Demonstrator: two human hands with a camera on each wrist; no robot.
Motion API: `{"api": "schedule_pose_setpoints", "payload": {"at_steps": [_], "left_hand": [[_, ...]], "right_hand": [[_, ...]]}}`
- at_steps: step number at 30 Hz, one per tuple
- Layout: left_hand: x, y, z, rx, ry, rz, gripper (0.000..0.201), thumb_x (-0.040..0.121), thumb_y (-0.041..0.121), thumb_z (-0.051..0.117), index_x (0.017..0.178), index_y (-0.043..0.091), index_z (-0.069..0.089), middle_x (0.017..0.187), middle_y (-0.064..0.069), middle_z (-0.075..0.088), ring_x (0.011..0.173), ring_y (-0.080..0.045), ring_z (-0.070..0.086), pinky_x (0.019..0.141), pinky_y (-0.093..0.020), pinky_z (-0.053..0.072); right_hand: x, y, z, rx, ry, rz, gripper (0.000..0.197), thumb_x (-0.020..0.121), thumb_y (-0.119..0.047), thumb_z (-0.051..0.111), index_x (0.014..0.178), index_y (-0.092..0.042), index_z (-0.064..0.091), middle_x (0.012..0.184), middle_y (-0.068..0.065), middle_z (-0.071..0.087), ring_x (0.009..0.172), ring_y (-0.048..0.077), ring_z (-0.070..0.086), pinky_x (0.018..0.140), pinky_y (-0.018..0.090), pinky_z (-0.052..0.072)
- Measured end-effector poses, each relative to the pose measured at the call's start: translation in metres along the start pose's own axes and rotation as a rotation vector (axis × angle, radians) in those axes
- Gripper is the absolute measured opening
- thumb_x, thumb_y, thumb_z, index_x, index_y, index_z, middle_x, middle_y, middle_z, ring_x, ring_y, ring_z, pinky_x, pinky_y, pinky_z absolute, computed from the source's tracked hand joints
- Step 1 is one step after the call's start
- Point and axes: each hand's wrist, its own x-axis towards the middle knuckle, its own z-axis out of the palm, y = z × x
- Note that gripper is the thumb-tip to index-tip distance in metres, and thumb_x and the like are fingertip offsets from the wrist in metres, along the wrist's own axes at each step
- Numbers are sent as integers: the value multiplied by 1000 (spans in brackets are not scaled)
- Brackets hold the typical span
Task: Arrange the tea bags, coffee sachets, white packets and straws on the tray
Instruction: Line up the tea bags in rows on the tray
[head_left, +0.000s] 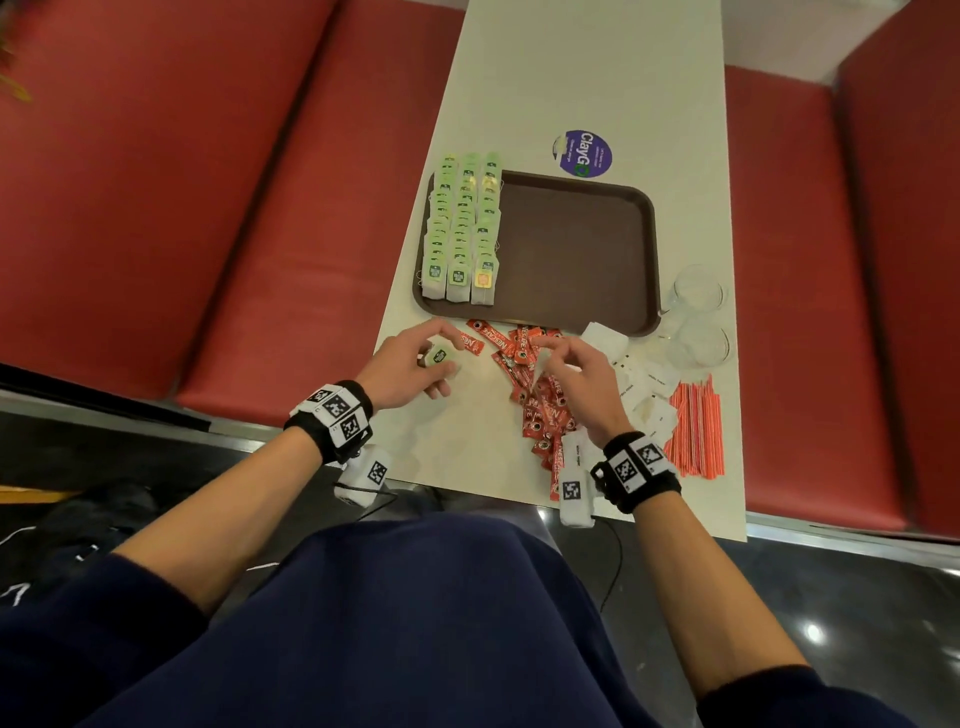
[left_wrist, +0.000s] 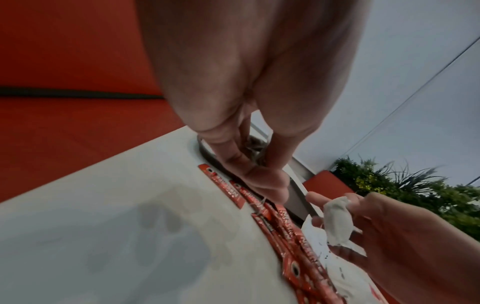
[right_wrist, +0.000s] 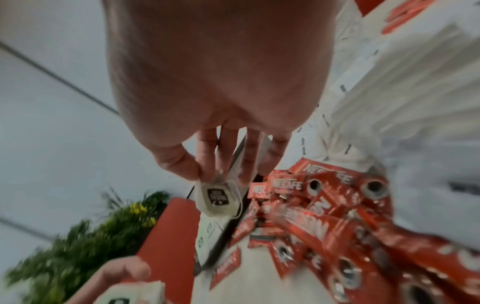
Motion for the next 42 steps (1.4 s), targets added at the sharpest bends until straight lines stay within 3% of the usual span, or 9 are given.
{"api": "schedule_pose_setpoints", "payload": {"at_steps": [4, 8, 13, 17, 21, 25, 34, 38, 42], "left_hand": [[10, 19, 4, -14, -17, 35, 10, 98, 13, 79, 102, 19, 71, 103, -30, 68, 72, -26, 81, 73, -44, 68], [19, 36, 6, -43, -30, 16, 35, 87, 12, 90, 114, 20, 69, 107, -15, 73, 68, -28, 80, 68, -45, 67], [36, 32, -7, 0, 56, -89, 51, 74, 19, 100, 105, 11, 59, 88, -5, 80, 67, -28, 78, 59, -41, 63], [45, 29, -24, 76, 92, -118, 54, 65, 35, 103, 98, 15, 65, 86, 0, 79, 57, -19, 68, 58, -38, 61], [54, 19, -36, 124, 124, -151, 43, 71, 39, 100, 98, 19, 72, 76, -2, 79, 58, -20, 73, 58, -32, 61], [64, 13, -46, 88, 129, -166, 36, 80, 34, 95, 107, 18, 78, 75, -5, 80, 69, -23, 79, 71, -28, 65], [82, 8, -67, 78, 164, -130, 21, 88, 26, 90, 103, 23, 77, 82, 4, 82, 75, -11, 80, 89, -39, 64], [89, 4, -70, 6, 167, -136, 27, 84, 24, 93, 104, 20, 75, 84, 2, 82, 73, -16, 80, 89, -41, 65], [95, -1, -71, -50, 151, -149, 29, 84, 29, 94, 104, 23, 74, 83, -4, 82, 78, -22, 80, 95, -44, 62]], "right_hand": [[8, -21, 0, 347, -47, 41, 26, 104, -4, 54, 81, -13, 44, 112, 12, 79, 97, 27, 70, 79, 34, 56], [18, -36, 13, 454, -66, 92, 21, 107, -17, 67, 90, -5, 63, 105, 27, 70, 96, 28, 70, 83, 39, 58], [25, -38, 32, 381, 4, 53, 20, 96, -6, 80, 112, 0, 70, 108, 13, 80, 99, 27, 77, 92, 44, 62], [35, -33, 39, 377, 18, 87, 42, 95, -7, 79, 129, -29, 68, 108, 17, 78, 99, 35, 77, 90, 44, 66], [53, -27, 45, 318, 56, 195, 19, 100, -8, 73, 117, -16, 75, 117, 14, 72, 107, 32, 76, 89, 35, 66], [80, -19, 52, 161, 162, 250, 9, 94, -22, 76, 101, -28, 74, 109, 3, 74, 102, 23, 75, 93, 49, 65], [118, -26, 74, -119, 221, 153, 6, 96, -22, 80, 97, -26, 76, 91, -11, 76, 89, 3, 71, 91, 28, 57], [124, -20, 84, -198, 198, 119, 11, 97, -15, 79, 94, -24, 73, 88, -10, 75, 91, 10, 72, 94, 29, 56], [126, -23, 83, -286, 141, 113, 8, 99, -12, 76, 97, -19, 71, 90, -4, 73, 86, 5, 66, 77, 7, 40]]}}
